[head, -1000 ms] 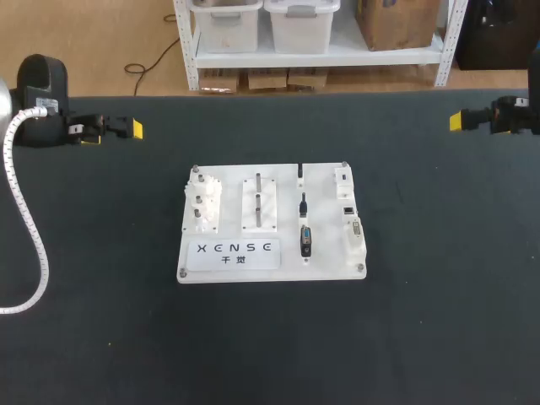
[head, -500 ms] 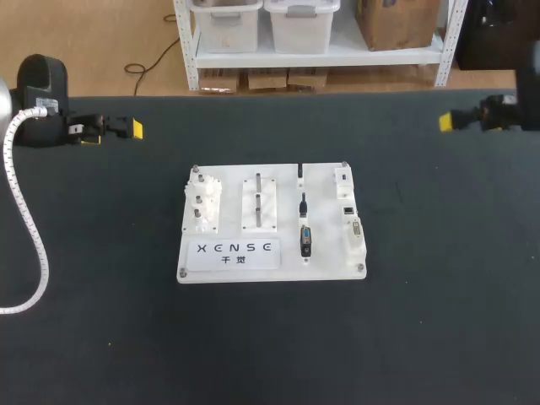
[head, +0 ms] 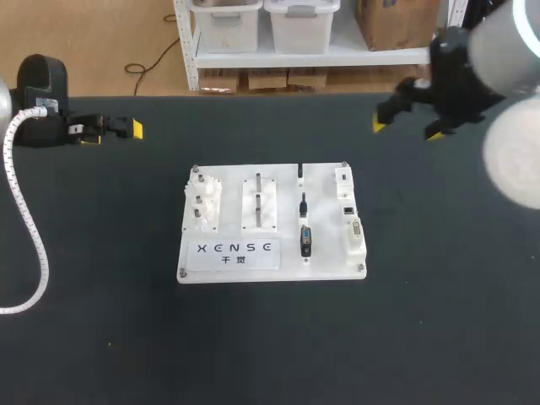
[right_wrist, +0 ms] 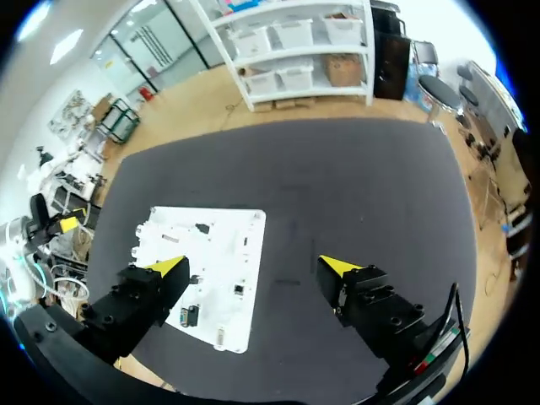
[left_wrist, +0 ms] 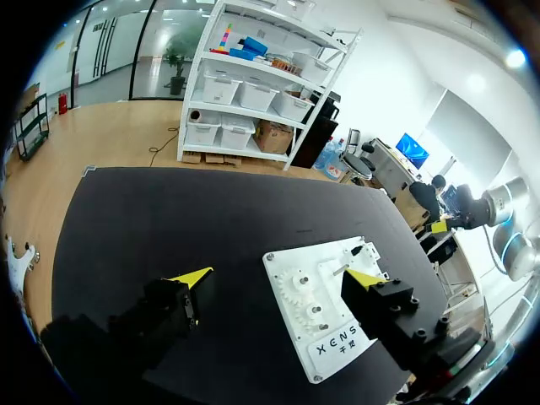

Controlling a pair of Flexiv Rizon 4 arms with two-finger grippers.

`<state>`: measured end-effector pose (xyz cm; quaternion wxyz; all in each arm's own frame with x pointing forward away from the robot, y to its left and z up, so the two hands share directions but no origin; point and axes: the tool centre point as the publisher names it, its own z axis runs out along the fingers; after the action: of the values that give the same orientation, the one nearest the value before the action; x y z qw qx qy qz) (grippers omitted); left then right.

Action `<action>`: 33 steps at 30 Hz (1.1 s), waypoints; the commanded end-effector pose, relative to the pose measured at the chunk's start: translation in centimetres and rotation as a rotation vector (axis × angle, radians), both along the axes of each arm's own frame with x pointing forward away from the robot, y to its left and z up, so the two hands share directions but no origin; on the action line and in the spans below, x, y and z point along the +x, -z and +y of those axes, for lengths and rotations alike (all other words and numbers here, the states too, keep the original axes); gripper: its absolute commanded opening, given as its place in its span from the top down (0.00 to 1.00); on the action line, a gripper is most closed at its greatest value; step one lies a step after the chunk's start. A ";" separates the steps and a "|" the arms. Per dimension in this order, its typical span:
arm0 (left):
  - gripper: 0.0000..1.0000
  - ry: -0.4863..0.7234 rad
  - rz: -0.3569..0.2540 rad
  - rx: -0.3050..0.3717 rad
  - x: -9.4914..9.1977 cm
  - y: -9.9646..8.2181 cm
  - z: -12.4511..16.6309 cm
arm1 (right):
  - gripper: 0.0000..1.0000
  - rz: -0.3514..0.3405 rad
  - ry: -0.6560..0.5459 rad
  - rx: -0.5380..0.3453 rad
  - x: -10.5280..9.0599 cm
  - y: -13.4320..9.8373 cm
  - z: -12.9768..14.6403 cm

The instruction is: Insert the USB connector, Ethernet cable, and multi-pin plug into their matching sockets one by one.

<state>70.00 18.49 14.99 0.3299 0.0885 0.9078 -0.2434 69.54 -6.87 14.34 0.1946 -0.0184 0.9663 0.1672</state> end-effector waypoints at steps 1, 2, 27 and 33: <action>0.00 0.000 0.000 0.000 0.0 0.0 0.0 | 0.00 0.074 0.169 -0.406 0.9 0.8 4.4; 0.00 0.000 0.000 0.000 0.0 0.0 0.0 | 0.00 0.085 0.173 -0.408 1.0 1.1 5.1; 0.00 0.000 0.000 0.000 0.0 0.0 0.0 | 0.00 0.136 0.194 -0.382 2.0 3.7 10.4; 0.00 0.000 0.000 0.000 0.0 0.0 0.0 | 0.00 0.136 0.194 -0.382 2.0 3.7 10.4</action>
<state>70.00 18.49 14.99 0.3299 0.0885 0.9078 -0.2434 71.82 3.66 10.63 0.1335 0.0488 0.9891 -0.0384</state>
